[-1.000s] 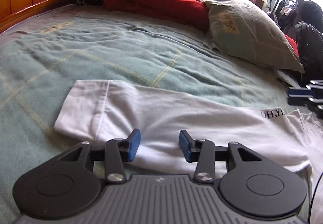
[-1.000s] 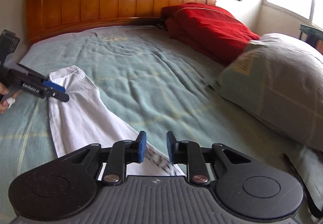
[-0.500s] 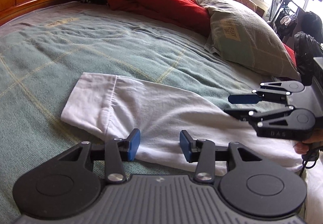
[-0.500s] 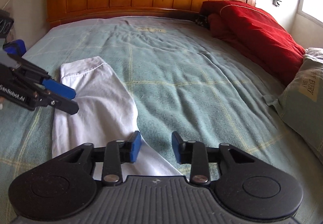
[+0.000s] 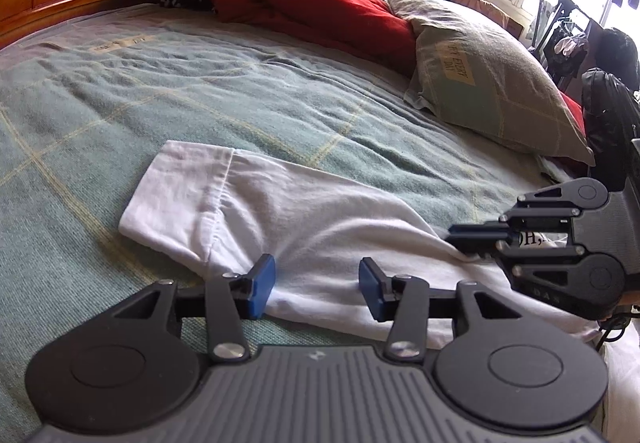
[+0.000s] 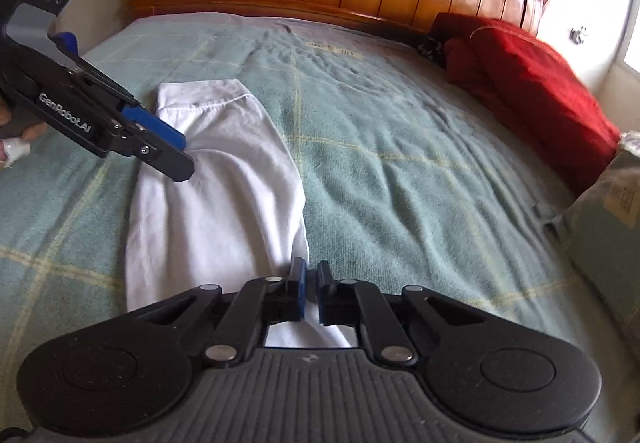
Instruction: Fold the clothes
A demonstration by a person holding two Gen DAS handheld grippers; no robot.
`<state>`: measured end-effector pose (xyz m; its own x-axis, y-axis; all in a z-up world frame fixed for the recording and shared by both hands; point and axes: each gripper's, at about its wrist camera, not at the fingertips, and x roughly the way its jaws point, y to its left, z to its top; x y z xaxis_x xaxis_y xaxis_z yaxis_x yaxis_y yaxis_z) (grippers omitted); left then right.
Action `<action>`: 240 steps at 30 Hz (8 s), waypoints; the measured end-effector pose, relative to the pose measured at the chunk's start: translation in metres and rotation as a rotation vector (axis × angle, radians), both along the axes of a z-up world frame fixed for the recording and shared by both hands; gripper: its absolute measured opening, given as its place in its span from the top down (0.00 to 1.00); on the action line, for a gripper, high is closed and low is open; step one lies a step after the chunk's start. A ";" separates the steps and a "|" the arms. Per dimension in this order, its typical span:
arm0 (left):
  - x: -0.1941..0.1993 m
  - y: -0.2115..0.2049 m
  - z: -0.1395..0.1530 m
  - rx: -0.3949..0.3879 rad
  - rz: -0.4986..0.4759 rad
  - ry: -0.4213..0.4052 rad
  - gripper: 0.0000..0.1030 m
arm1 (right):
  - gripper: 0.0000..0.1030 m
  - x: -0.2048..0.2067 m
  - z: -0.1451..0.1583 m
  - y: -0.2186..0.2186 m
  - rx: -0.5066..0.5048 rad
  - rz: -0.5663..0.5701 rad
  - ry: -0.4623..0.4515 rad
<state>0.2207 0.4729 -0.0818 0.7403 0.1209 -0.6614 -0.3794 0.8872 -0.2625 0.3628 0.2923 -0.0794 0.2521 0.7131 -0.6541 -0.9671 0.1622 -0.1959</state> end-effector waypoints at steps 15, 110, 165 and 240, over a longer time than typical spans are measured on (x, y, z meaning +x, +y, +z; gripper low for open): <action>0.043 0.013 0.003 0.253 -0.008 0.110 0.31 | 0.49 0.014 0.079 -0.104 0.120 -0.247 0.174; 0.207 -0.280 0.023 -0.344 -0.368 0.171 0.13 | 0.00 0.013 0.034 -0.344 0.131 -0.641 0.490; 0.199 -0.199 0.008 -0.211 -0.107 0.094 0.11 | 0.00 0.019 0.018 -0.338 0.124 -0.665 0.516; 0.033 -0.227 0.056 0.055 -0.192 0.224 0.09 | 0.00 0.007 0.037 -0.338 0.203 -0.630 0.525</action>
<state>0.2534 0.2461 -0.0263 0.5891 0.0330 -0.8074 -0.2467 0.9588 -0.1408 0.3702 -0.0456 -0.0429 0.3408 0.6577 -0.6718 -0.6414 0.6851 0.3453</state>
